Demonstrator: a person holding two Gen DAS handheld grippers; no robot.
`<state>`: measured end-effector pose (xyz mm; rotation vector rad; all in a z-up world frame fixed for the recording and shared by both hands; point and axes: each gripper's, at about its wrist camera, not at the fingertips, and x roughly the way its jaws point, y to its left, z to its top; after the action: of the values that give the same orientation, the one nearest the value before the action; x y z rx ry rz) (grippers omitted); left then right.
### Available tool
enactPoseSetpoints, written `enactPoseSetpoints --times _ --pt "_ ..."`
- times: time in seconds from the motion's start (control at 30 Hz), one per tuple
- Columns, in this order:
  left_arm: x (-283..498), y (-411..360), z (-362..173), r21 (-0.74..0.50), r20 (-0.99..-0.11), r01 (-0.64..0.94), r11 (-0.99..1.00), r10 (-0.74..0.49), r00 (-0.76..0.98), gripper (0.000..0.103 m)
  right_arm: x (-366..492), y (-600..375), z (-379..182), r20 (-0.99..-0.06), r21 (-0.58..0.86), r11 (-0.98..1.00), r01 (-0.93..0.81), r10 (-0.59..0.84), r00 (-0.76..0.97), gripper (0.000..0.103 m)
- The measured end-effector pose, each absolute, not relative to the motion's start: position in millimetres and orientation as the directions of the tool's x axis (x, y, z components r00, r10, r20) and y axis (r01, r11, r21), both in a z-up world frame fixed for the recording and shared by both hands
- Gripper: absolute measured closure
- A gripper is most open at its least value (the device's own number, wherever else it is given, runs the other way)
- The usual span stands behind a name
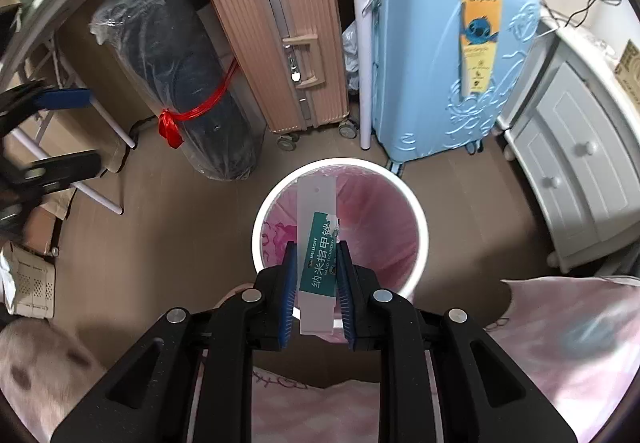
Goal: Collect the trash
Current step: 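Open both tools to drop the box and packet into the wastebasket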
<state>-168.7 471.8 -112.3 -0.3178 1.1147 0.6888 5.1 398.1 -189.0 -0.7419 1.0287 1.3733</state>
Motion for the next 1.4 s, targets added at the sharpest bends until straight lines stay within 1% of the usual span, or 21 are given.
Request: enactPoseSetpoints --times 0.1,0.2,0.23,0.27,0.3,0.37,0.4,0.43,0.47,0.57,0.8,0.97,1.1,1.17,1.23,1.3,1.4 --pt "-177.9 468.3 -101.8 0.068 -0.898 -0.669 0.740 0.337 0.282 0.005 -3.1 412.8 -203.2 -0.913 0.126 0.096 -0.987 0.401 -0.078 0.085" --pt "-183.6 464.5 -92.4 0.051 -0.900 -0.679 0.732 0.329 0.287 0.005 -12.5 426.0 -218.7 -0.926 0.080 0.081 -0.993 0.375 -0.044 0.084" --pt "-185.4 463.5 -89.5 0.047 -0.899 -0.682 0.730 0.329 0.290 0.005 -16.4 429.7 -223.8 -0.929 0.047 0.077 -0.996 0.371 -0.015 0.075" --pt "-185.8 462.4 -87.3 0.046 -0.899 -0.685 0.727 0.329 0.289 0.005 -18.4 430.7 -224.9 -0.928 0.033 0.069 -0.997 0.372 -0.004 0.057" --pt "-186.5 461.2 -84.0 0.048 -0.899 -0.689 0.723 0.332 0.286 0.005 -22.1 431.5 -227.0 -0.925 0.004 0.054 -0.999 0.380 0.017 0.052" --pt "-186.2 459.8 -79.0 0.046 -0.895 -0.693 0.719 0.337 0.290 0.005 -23.3 430.6 -228.3 -0.926 -0.038 0.044 -0.998 0.374 0.052 0.038" --pt "-186.0 458.0 -75.7 0.041 -0.892 -0.693 0.720 0.339 0.300 0.005 -22.7 429.2 -228.8 -0.924 -0.059 0.050 -0.997 0.375 0.073 0.034" --pt "-185.2 455.5 -72.1 0.036 -0.887 -0.691 0.722 0.341 0.310 0.005 -21.5 427.5 -227.5 -0.921 -0.072 0.057 -0.996 0.379 0.088 0.024" --pt "-184.0 453.0 -68.7 0.036 -0.884 -0.689 0.724 0.344 0.315 0.005 -19.7 423.7 -224.5 -0.916 -0.090 0.072 -0.993 0.386 0.111 0.017" --pt "-178.0 445.4 -59.7 0.039 -0.880 -0.690 0.723 0.352 0.319 0.005 -13.6 407.7 -210.3 -0.902 -0.116 0.117 -0.986 0.403 0.154 0.009" --pt "-154.7 414.0 -37.0 0.053 -0.861 -0.653 0.755 0.366 0.352 0.005 2.8 340.6 -159.0 -0.866 -0.132 0.187 -0.973 0.456 0.205 0.007" --pt "-131.0 379.3 -21.4 0.030 -0.845 -0.607 0.794 0.345 0.409 0.005 17.6 269.3 -115.8 -0.837 -0.125 0.288 -0.949 0.483 0.257 0.007" --pt "-109.1 341.0 -10.4 0.098 -0.824 -0.548 0.831 0.377 0.423 0.005 26.2 206.9 -79.3 -0.817 -0.086 0.380 -0.921 0.502 0.283 0.007" --pt "-97.8 319.1 -3.9 0.126 -0.810 -0.521 0.844 0.390 0.438 0.005 29.5 176.4 -64.7 -0.804 -0.089 0.424 -0.901 0.503 0.317 0.007" --pt "-86.4 296.7 1.0 0.121 -0.803 -0.491 0.863 0.376 0.462 0.005 34.7 142.6 -50.8 -0.789 -0.079 0.474 -0.877 0.508 0.345 0.007" --pt "-71.7 273.1 4.4 0.112 -0.803 -0.454 0.884 0.350 0.483 0.005 43.3 100.9 -36.2 -0.772 -0.033 0.526 -0.850 0.526 0.356 0.007" --pt "-51.5 237.4 6.8 0.117 -0.799 -0.395 0.911 0.323 0.508 0.005 50.5 52.2 -23.1 -0.753 -0.047 0.588 -0.807 0.510 0.415 0.007"
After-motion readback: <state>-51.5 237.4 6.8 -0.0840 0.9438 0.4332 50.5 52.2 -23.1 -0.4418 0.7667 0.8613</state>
